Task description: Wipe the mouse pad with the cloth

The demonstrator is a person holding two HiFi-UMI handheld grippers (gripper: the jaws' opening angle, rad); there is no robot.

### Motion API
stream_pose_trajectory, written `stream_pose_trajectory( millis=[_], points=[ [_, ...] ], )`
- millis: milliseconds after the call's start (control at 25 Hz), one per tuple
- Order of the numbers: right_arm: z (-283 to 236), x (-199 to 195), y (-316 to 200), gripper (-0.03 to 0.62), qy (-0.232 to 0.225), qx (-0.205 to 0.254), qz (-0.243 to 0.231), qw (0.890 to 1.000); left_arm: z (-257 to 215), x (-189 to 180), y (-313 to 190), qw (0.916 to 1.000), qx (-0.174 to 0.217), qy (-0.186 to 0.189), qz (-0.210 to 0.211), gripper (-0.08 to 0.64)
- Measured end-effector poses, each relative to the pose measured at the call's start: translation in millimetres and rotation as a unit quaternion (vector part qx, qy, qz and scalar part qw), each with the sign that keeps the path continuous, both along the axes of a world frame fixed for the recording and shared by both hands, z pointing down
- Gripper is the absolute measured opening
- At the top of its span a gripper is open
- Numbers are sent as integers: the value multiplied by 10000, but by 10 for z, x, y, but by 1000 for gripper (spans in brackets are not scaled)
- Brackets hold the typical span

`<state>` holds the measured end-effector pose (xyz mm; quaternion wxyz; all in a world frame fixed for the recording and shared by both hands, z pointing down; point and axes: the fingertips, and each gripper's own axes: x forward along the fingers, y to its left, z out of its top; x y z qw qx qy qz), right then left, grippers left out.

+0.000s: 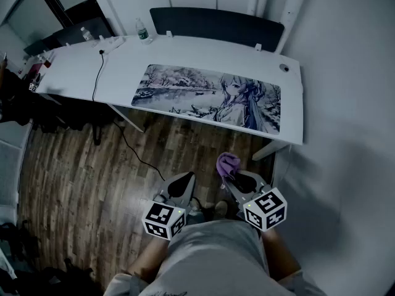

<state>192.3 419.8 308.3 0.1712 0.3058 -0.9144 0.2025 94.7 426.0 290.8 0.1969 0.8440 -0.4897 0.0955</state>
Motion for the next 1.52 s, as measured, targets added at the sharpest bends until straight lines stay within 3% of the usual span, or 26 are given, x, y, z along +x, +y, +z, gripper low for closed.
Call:
stream_pose_trajectory(
  millis=[360,600,1160,1520],
  points=[
    [4,-114,-18,89,17,12,-62,10000,4,-72,-27,10000,6,14,50,14],
    [-33,-238,-45,94,-303,-142,39,9994,18,-197,-45,10000,17,39,74,14],
    [-58,-773,-92,94,-119,-63,295,9995,6,-822,-89,9996,114,205,159,14],
    [0,-840,-323,94,-51,-18,512,9987,79,-923,-322,9991,110,260,330,14]
  ],
)
